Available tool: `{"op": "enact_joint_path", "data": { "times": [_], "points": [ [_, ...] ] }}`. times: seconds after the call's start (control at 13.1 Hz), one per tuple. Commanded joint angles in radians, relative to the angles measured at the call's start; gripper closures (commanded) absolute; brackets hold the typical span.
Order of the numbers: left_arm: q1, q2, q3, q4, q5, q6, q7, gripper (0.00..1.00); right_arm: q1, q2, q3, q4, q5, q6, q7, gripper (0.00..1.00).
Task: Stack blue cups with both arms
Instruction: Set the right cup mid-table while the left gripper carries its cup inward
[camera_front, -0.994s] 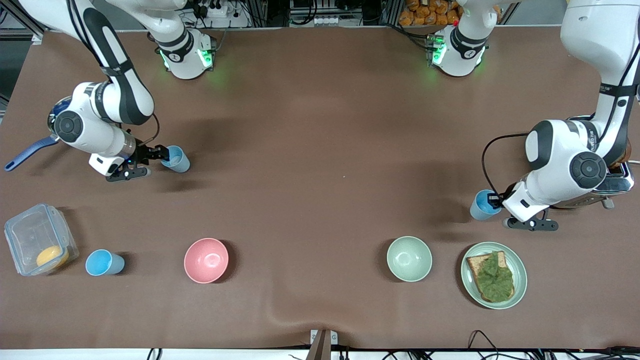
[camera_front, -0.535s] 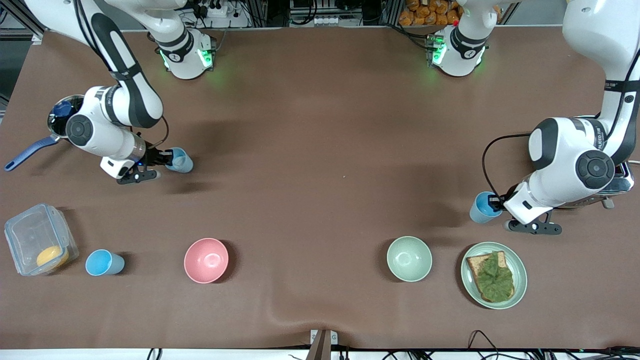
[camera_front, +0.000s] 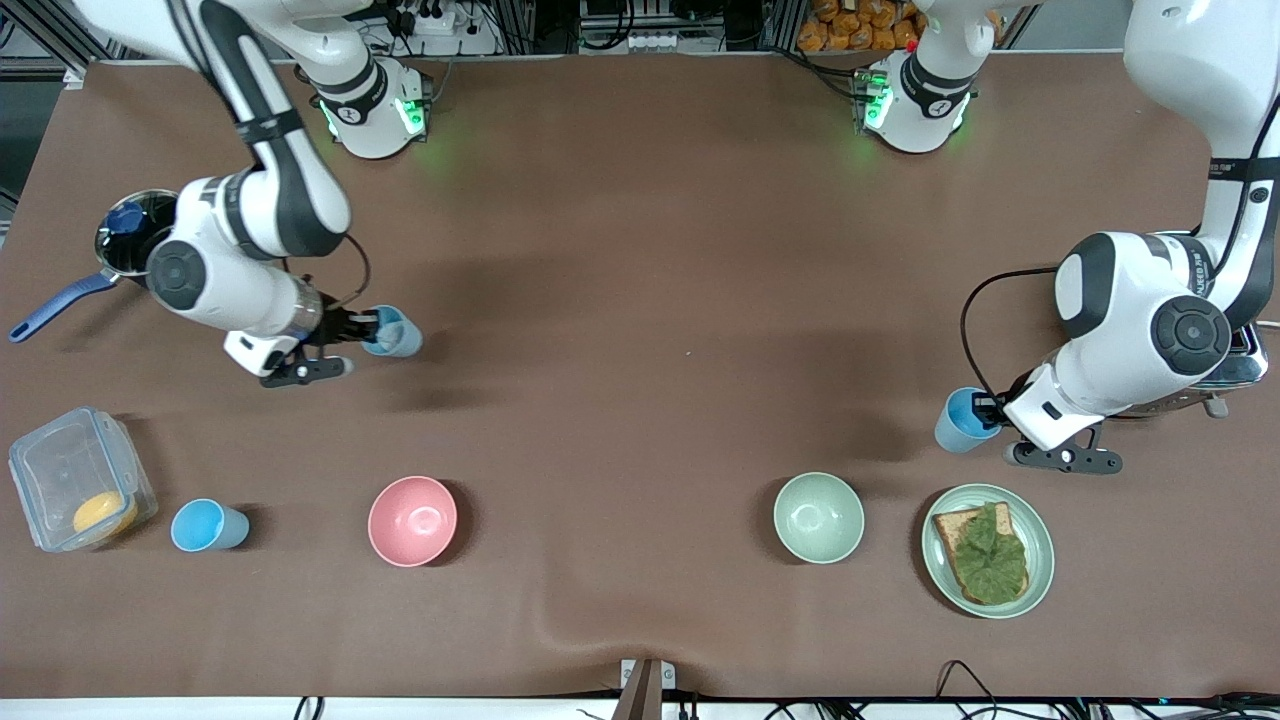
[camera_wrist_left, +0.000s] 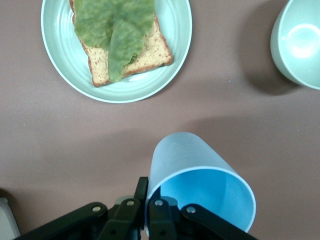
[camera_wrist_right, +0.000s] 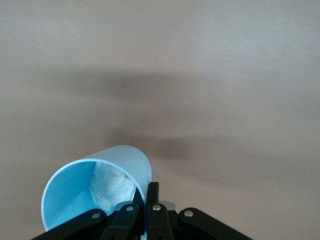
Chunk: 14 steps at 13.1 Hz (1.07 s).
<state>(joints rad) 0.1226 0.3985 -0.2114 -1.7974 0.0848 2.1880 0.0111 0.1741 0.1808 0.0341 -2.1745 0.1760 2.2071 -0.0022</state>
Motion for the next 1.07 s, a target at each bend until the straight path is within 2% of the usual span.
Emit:
{"op": "enact_joint_path", "data": {
  "times": [0.0, 0.15, 0.54, 0.84, 0.92, 0.99],
  "points": [
    [0.006, -0.018, -0.019, 0.006, 0.003, -0.024, 0.009, 1.00, 0.157, 0.042, -0.007, 0.070, 0.023, -0.003, 0.213, 1.00],
    [0.002, -0.015, -0.019, 0.019, 0.001, -0.033, 0.001, 1.00, 0.273, 0.098, -0.008, 0.145, 0.066, 0.008, 0.360, 1.00],
    [-0.043, -0.009, -0.020, 0.101, -0.007, -0.137, -0.095, 1.00, 0.545, 0.343, -0.011, 0.382, 0.051, 0.147, 0.822, 1.00],
    [-0.093, -0.007, -0.020, 0.121, -0.014, -0.169, -0.227, 1.00, 0.576, 0.402, -0.014, 0.423, 0.049, 0.167, 0.869, 1.00],
    [-0.104, -0.004, -0.020, 0.121, -0.013, -0.169, -0.258, 1.00, 0.576, 0.407, -0.014, 0.423, 0.048, 0.169, 0.875, 0.92],
    [-0.109, -0.004, -0.020, 0.121, -0.013, -0.171, -0.279, 1.00, 0.573, 0.401, -0.017, 0.424, 0.049, 0.164, 0.878, 0.46]
  ]
}}
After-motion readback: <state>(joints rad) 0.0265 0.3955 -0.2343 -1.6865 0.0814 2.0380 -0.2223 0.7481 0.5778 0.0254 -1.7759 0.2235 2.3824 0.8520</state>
